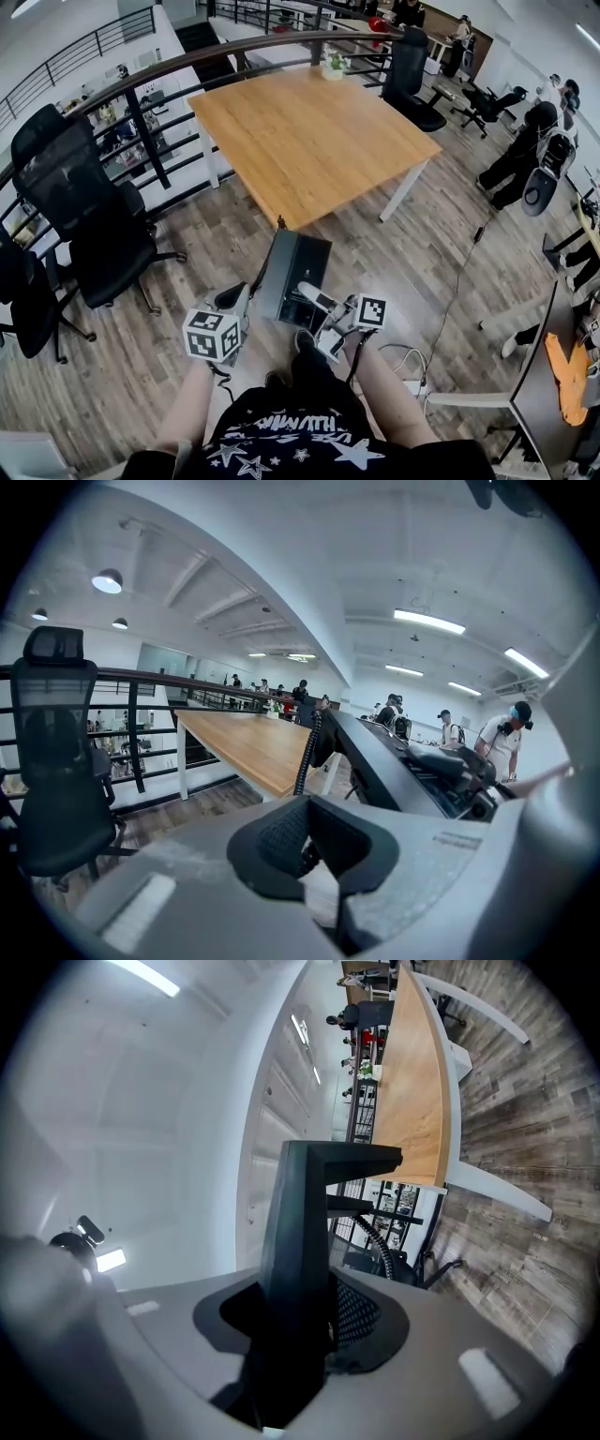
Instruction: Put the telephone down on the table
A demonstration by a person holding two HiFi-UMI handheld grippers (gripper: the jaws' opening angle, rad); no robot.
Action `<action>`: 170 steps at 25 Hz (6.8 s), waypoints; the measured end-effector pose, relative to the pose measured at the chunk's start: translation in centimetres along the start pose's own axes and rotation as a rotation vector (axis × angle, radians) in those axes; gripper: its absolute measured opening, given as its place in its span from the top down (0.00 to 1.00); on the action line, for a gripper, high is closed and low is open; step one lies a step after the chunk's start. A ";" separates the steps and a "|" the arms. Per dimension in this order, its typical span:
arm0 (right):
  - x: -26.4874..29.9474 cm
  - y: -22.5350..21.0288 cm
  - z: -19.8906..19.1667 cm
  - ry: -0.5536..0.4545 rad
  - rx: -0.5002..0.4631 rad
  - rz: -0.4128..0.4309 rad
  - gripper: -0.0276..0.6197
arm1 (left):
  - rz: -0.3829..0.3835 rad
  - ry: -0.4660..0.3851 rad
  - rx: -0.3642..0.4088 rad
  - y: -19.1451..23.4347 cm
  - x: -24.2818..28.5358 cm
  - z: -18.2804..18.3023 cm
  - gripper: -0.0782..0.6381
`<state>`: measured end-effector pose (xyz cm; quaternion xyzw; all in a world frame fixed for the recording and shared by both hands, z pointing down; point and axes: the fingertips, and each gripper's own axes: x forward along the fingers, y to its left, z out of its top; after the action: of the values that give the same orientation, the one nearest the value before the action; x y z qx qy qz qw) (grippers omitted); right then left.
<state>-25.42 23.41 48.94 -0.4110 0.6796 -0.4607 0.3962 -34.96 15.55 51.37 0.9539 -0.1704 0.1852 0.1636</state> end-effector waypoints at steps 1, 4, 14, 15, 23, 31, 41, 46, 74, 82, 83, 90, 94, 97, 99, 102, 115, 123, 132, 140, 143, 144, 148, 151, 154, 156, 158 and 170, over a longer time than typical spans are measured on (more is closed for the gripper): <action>0.1 0.0 0.0 -0.004 0.004 -0.001 0.71 | 0.000 -0.001 0.001 0.1 0.0 0.0 0.89; 0.1 -0.2 0.1 -0.014 0.000 -0.012 0.71 | -0.008 -0.008 0.006 0.3 -0.1 0.2 0.89; 0.5 -2.1 2.6 0.028 -0.019 -0.013 0.71 | 0.009 0.006 0.000 0.9 3.1 0.4 0.89; 0.6 -2.5 3.2 0.035 -0.018 -0.015 0.71 | 0.015 0.007 -0.003 1.0 3.7 0.6 0.89; 2.0 -5.0 10.8 0.097 0.007 0.014 0.71 | 0.074 0.009 -0.029 2.0 10.8 4.0 0.89; 2.7 -7.7 19.3 0.172 -0.005 0.029 0.71 | 0.123 0.023 -0.059 1.9 18.5 6.7 0.89; 3.5 -10.5 27.5 0.248 0.008 0.041 0.71 | 0.215 0.015 -0.082 2.6 24.9 10.3 0.89; 3.5 -11.0 29.6 0.271 0.013 0.063 0.71 | 0.243 0.015 -0.098 1.9 26.4 10.2 0.89; 16.7 -16.7 43.0 0.276 0.034 0.026 0.71 | 0.240 0.004 -0.132 15.4 39.2 19.8 0.89; 22.2 -18.3 47.4 0.270 0.019 0.022 0.71 | 0.240 -0.016 -0.156 20.6 42.3 22.7 0.89; 22.8 -18.4 47.7 0.270 0.017 0.021 0.71 | 0.239 -0.019 -0.158 21.1 42.4 23.0 0.89; 26.5 -18.9 49.2 0.301 0.010 0.026 0.71 | 0.245 -0.026 -0.161 23.6 43.7 24.3 0.89; 28.3 -19.6 49.6 0.342 0.014 0.033 0.71 | 0.269 -0.037 -0.177 24.9 44.1 25.0 0.89; 29.6 -19.9 50.6 0.386 0.020 0.039 0.71 | 0.303 -0.042 -0.185 25.5 44.7 26.0 0.89; 30.6 -20.3 51.2 0.421 0.029 0.043 0.71 | 0.329 -0.046 -0.193 25.9 44.9 26.4 0.89; 32.3 -21.3 51.9 0.484 0.033 0.053 0.71 | 0.379 -0.053 -0.210 27.1 45.2 26.9 0.89; 40.1 -26.2 54.9 0.679 0.040 0.078 0.71 | 0.568 -0.059 -0.269 32.1 46.1 28.1 0.89; 43.6 -29.5 56.0 0.743 0.030 0.068 0.71 | 0.618 -0.044 -0.297 35.5 47.5 27.7 0.89; 46.3 -32.8 56.1 0.747 0.036 0.044 0.71 | 0.616 -0.030 -0.300 37.8 49.0 27.2 0.89; 47.5 -35.4 55.8 0.742 0.047 -0.002 0.71 | 0.599 -0.008 -0.310 38.6 49.7 26.1 0.89; 47.8 -36.1 55.8 0.745 0.045 -0.015 0.71 | 0.594 -0.002 -0.316 38.8 49.9 25.8 0.89; 47.9 -36.3 55.8 0.747 0.044 -0.016 0.71 | 0.593 0.001 -0.318 38.9 49.9 25.7 0.89; 48.3 -36.6 55.8 0.752 0.037 -0.011 0.71 | 0.592 0.004 -0.325 39.1 50.1 25.5 0.89; 48.4 -36.7 55.9 0.748 0.033 0.000 0.71 | 0.590 0.008 -0.326 38.9 50.3 25.3 0.89; 48.2 -37.0 55.8 0.749 0.005 -0.019 0.71 | 0.588 0.015 -0.330 38.8 50.5 24.9 0.89; 48.0 -37.4 55.7 0.751 -0.027 -0.042 0.71 | 0.588 0.018 -0.333 38.6 50.4 24.7 0.89; 47.9 -37.5 55.8 0.749 -0.048 -0.060 0.71 | 0.587 0.016 -0.337 38.4 50.3 24.6 0.89; 48.0 -36.5 54.2 0.753 -0.146 -0.084 0.70 | 0.575 0.020 -0.336 37.4 50.2 24.6 0.89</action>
<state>14.61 -45.89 61.81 -0.2678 0.7911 -0.5455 0.0694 1.81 -40.13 59.65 0.8244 -0.4594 0.2025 0.2615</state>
